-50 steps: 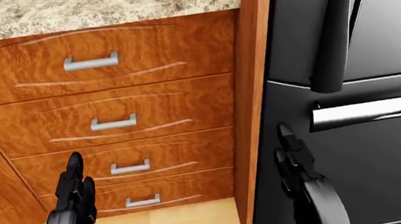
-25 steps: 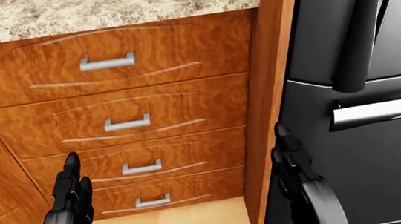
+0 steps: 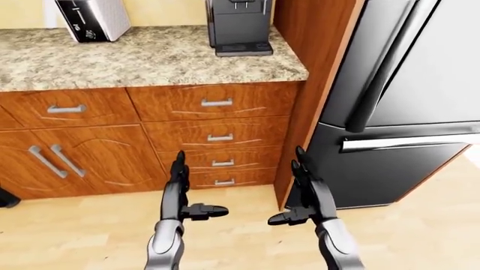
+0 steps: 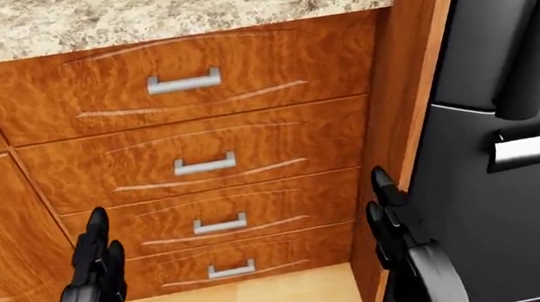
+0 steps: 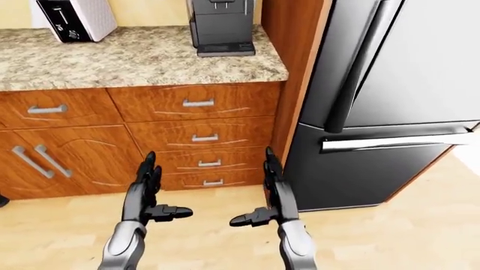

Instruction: Navigate to the stove.

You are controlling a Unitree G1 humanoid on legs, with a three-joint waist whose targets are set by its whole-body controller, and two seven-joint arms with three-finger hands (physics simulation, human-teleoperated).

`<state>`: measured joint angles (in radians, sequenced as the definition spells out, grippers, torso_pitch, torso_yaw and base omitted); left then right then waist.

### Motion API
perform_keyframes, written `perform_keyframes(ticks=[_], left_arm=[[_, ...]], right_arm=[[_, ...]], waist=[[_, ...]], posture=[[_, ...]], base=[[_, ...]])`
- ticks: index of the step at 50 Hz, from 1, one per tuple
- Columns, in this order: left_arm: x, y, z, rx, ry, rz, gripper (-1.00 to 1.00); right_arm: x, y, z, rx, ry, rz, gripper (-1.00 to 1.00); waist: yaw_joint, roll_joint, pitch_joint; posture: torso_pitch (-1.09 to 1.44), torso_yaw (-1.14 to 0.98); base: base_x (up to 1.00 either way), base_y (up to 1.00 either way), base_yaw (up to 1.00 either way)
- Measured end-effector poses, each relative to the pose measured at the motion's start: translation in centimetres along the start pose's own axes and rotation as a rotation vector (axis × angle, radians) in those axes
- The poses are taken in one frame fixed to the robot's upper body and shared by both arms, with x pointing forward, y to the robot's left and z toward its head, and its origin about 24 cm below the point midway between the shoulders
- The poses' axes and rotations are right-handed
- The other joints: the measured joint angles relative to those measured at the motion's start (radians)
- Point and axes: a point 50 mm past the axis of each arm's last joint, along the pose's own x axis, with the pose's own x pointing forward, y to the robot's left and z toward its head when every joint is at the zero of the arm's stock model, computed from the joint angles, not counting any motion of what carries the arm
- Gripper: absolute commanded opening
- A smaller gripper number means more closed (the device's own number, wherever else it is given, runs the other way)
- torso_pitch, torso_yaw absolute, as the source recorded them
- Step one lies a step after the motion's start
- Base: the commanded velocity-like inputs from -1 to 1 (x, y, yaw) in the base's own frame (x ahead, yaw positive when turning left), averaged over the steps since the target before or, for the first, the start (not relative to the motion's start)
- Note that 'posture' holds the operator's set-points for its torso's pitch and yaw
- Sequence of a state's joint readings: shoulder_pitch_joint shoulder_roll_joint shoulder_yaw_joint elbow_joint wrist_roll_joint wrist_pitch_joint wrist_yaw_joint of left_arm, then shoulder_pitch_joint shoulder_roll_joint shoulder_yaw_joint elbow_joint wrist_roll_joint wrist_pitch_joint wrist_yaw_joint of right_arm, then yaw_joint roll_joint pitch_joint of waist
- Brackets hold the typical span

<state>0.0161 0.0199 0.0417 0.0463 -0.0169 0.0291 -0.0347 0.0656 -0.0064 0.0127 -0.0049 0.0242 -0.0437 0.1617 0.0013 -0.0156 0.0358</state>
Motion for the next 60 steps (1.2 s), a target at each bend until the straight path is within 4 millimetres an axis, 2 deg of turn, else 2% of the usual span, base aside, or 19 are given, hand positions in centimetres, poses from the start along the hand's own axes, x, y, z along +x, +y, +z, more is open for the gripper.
perform_keyframes(ticks=[4, 6, 9, 14, 17, 18, 22, 28, 32, 34, 36, 38, 43, 45, 46, 50, 58, 59, 60], left_arm=[[0.1, -0.1, 0.3, -0.001, -0.014, -0.003, 1.0], [0.0, -0.5, 0.0, -0.009, -0.003, -0.016, 1.0], [-0.1, -0.7, -0.5, -0.009, 0.022, -0.028, 1.0], [0.1, -0.5, 0.3, -0.007, -0.012, -0.021, 1.0], [0.1, -0.5, 0.4, -0.007, -0.022, -0.021, 1.0], [0.1, -0.3, 0.4, 0.0, -0.02, -0.017, 1.0], [-0.1, 0.5, -0.3, 0.003, 0.014, 0.019, 1.0], [0.0, 0.0, 0.0, 0.0, 0.0, 0.0, 1.0], [0.1, -0.1, 0.3, -0.001, -0.013, -0.003, 1.0], [0.0, -0.5, 0.0, -0.009, -0.004, -0.017, 1.0], [-0.1, -0.7, -0.4, -0.009, 0.018, -0.027, 1.0], [-0.1, -0.7, -0.4, -0.009, 0.019, -0.027, 1.0], [0.1, -0.6, 0.3, -0.007, -0.017, -0.021, 1.0], [0.1, -0.6, 0.4, -0.007, -0.022, -0.022, 1.0], [0.1, -0.3, 0.4, -0.001, -0.02, -0.017, 1.0], [-0.1, 0.5, -0.3, 0.003, 0.013, 0.019, 1.0], [0.0, -0.1, 0.2, 0.0, -0.008, -0.004, 1.0], [0.1, -0.2, 0.3, -0.003, -0.014, -0.006, 1.0], [0.1, -0.5, 0.2, -0.008, -0.011, -0.014, 1.0]], right_arm=[[0.1, 0.0, 0.1, 0.001, -0.009, 0.002, 1.0], [0.0, -0.4, -0.2, -0.003, 0.007, -0.012, 1.0], [-0.3, -0.7, -0.6, -0.001, 0.034, -0.027, 1.0], [0.0, -0.4, 0.1, -0.006, 0.0, -0.015, 1.0], [0.0, -0.4, 0.2, -0.007, -0.006, -0.01, 1.0], [0.0, -0.1, 0.2, 0.0, -0.007, -0.005, 1.0], [0.0, 0.6, -0.5, 0.009, 0.024, 0.028, 1.0], [-0.1, 0.1, 0.1, -0.001, -0.003, 0.009, 1.0], [0.0, 0.1, 0.3, 0.0, -0.014, 0.013, 1.0], [-0.1, -0.3, -0.1, -0.006, 0.003, -0.001, 1.0], [-0.4, -0.5, -0.5, -0.003, 0.026, -0.013, 1.0], [-0.4, -0.5, -0.5, -0.005, 0.027, -0.014, 1.0], [-0.1, -0.3, 0.1, -0.008, -0.001, -0.005, 1.0], [-0.1, -0.3, 0.1, -0.009, -0.004, -0.002, 1.0], [0.0, -0.1, 0.1, -0.002, -0.006, 0.002, 1.0], [-0.1, 0.7, -0.3, 0.008, 0.021, 0.033, 1.0], [0.0, 0.1, 0.3, 0.001, -0.007, 0.008, 1.0], [0.0, 0.0, 0.3, -0.002, -0.011, 0.007, 1.0], [0.0, -0.3, 0.2, -0.006, -0.007, 0.0, 1.0]], waist=[[-0.003, -0.054, -0.006], [-0.016, -0.032, 0.002], [-0.019, -0.036, -0.01], [-0.016, 0.027, 0.0], [-0.015, 0.088, -0.006], [-0.008, 0.088, -0.01], [0.008, 0.068, -0.006], [-0.001, 0.0, 0.001], [-0.005, -0.054, -0.005], [-0.017, -0.033, 0.001], [-0.02, -0.039, -0.007], [-0.018, -0.029, -0.011], [-0.017, 0.043, 0.0], [-0.016, 0.087, -0.006], [-0.009, 0.087, -0.01], [0.006, 0.061, -0.005], [-0.006, -0.042, 0.003], [-0.01, -0.048, -0.001], [-0.019, -0.035, 0.003]], posture=[[0.0, 0.0], [0.0, 0.0], [0.0, 0.0], [0.0, 0.0], [0.0, 0.0], [0.0, 0.0], [0.0, 0.0], [0.0, 0.0], [0.0, 0.0], [0.0, 0.0], [0.0, 0.0], [0.0, 0.0], [0.0, 0.0], [0.0, 0.0], [0.0, 0.0], [0.0, 0.0], [0.0, 0.0], [0.0, 0.0], [0.0, 0.0]], base=[[0.0, 0.22, 0.0], [0.0, 0.22, 0.0], [0.0, 0.23, 0.0], [0.0, 0.22, 0.0], [0.0, 0.23, 0.0], [0.0, 0.22, 0.0], [0.0, 0.22, 0.0], [0.0, 0.23, 0.0], [0.0, 0.23, 0.0], [0.0, 0.23, 0.0], [0.0, 0.23, 0.0], [0.0, 0.23, 0.0], [0.0, 0.23, 0.0], [0.0, 0.26, 0.0], [0.0, 0.27, 0.0], [0.0, 0.28, 0.0], [0.0, 0.29, 0.0], [0.0, 0.31, 0.0], [0.0, 0.31, 0.0]])
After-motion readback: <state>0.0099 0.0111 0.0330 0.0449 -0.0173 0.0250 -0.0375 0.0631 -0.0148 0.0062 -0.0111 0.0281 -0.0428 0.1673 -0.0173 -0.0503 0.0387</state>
